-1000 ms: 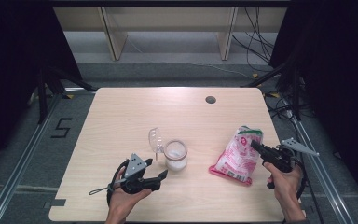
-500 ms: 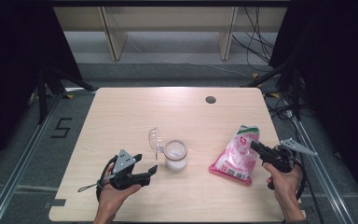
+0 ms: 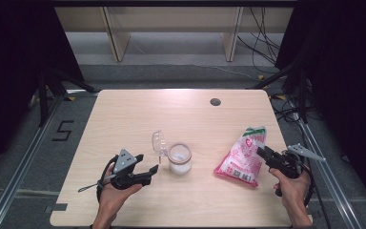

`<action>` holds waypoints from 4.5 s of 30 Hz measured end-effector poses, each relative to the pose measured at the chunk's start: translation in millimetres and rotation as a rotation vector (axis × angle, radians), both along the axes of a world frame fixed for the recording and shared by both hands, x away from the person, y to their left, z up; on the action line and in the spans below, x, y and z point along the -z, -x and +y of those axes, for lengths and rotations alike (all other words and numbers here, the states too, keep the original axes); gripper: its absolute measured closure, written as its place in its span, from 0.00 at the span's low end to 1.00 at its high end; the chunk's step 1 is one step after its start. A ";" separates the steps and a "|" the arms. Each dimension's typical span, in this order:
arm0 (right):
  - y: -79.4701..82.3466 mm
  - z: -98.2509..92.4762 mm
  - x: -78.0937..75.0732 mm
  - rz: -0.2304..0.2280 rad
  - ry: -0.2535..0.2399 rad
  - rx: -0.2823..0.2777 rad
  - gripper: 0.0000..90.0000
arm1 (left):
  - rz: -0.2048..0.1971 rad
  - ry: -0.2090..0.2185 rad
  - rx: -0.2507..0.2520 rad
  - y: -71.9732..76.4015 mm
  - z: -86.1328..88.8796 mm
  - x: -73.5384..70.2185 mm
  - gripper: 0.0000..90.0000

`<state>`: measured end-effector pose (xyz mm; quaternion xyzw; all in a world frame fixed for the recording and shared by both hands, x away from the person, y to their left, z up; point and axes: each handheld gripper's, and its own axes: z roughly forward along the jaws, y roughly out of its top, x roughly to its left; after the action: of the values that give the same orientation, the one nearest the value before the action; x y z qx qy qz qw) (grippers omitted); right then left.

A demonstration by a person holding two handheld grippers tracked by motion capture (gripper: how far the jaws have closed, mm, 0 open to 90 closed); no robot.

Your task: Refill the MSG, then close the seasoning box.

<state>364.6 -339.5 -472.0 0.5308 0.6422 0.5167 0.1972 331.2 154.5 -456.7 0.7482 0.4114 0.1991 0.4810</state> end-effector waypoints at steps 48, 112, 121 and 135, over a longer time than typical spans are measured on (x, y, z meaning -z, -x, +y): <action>39.9 23.1 -11.2 -0.059 0.084 -0.104 0.62 | -0.090 -0.048 0.060 -24.4 -1.1 -26.0 0.99; 60.8 30.2 -7.5 -0.074 0.120 -0.144 0.55 | -0.103 0.082 0.156 -6.5 -19.8 -33.1 0.72; 62.4 32.7 -6.6 -0.081 0.087 -0.146 0.55 | -0.089 0.087 0.158 1.1 -17.4 -24.6 0.67; 64.5 34.3 -4.6 -0.071 0.097 -0.145 0.51 | -0.061 0.090 0.167 10.8 -18.5 -10.1 0.53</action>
<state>300.1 -305.2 -467.3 0.4542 0.6958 0.5163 0.2072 320.3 135.9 -446.6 0.7511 0.3414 0.1624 0.5413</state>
